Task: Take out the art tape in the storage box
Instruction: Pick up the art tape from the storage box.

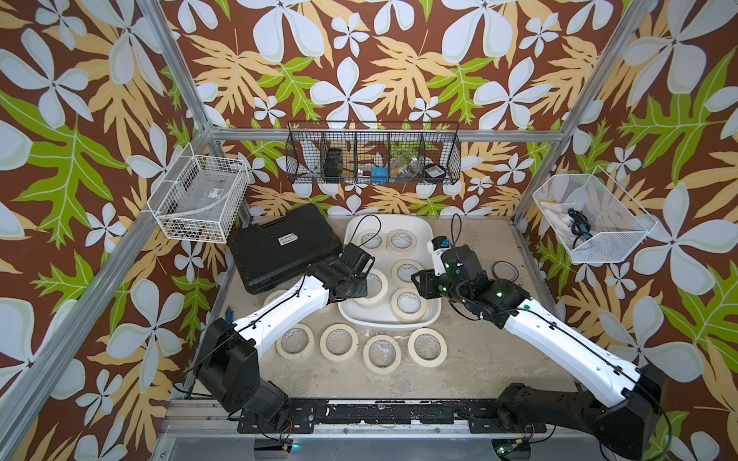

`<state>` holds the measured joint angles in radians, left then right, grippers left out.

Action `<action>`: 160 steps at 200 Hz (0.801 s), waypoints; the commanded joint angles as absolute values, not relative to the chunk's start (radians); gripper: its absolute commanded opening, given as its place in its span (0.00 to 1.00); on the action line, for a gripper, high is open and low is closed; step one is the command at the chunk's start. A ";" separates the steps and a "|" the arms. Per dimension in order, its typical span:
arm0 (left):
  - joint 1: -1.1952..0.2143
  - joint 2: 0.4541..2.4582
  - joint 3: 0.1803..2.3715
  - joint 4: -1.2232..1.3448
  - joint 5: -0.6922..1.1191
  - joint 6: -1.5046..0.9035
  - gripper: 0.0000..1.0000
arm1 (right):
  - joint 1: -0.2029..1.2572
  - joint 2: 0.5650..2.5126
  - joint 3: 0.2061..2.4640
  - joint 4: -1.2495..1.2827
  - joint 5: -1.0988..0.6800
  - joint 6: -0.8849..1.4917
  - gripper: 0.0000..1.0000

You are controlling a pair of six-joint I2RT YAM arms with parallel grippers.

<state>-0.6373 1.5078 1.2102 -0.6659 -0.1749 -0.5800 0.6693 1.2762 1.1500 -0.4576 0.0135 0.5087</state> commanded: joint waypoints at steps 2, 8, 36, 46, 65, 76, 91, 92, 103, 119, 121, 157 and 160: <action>-0.650 1.487 1.181 -0.617 -0.149 -0.562 0.08 | 0.678 1.347 1.192 -0.408 -0.046 0.501 0.49; -0.653 1.485 1.173 -0.611 -0.146 -0.561 0.08 | 0.683 1.370 1.204 -0.408 -0.053 0.499 0.49; -0.667 1.477 1.151 -0.593 -0.127 -0.549 0.08 | 0.700 1.455 1.242 -0.400 -0.088 0.488 0.48; -0.671 1.474 1.149 -0.589 -0.121 -0.544 0.08 | 0.707 1.480 1.251 -0.400 -0.099 0.484 0.48; -0.676 1.472 1.151 -0.589 -0.121 -0.544 0.08 | 0.719 1.513 1.261 -0.403 -0.100 0.479 0.48; -0.676 1.472 1.152 -0.591 -0.123 -0.546 0.08 | 0.725 1.524 1.262 -0.402 -0.095 0.475 0.48; -0.678 1.477 1.155 -0.595 -0.125 -0.552 0.08 | 0.732 1.539 1.255 -0.396 -0.070 0.468 0.48; -0.677 1.476 1.156 -0.596 -0.125 -0.552 0.08 | 0.732 1.539 1.255 -0.396 -0.068 0.467 0.48; -0.680 1.481 1.157 -0.597 -0.122 -0.552 0.08 | 0.737 1.555 1.256 -0.400 -0.062 0.460 0.48; -0.685 1.484 1.157 -0.597 -0.121 -0.552 0.08 | 0.743 1.576 1.259 -0.403 -0.046 0.453 0.48; -0.686 1.483 1.157 -0.597 -0.121 -0.551 0.08 | 0.745 1.580 1.259 -0.403 -0.044 0.452 0.48; -0.690 1.485 1.159 -0.597 -0.122 -0.551 0.08 | 0.762 1.617 1.273 -0.403 -0.001 0.447 0.47; -0.689 1.486 1.160 -0.597 -0.125 -0.551 0.08 | 0.766 1.619 1.274 -0.403 0.004 0.445 0.47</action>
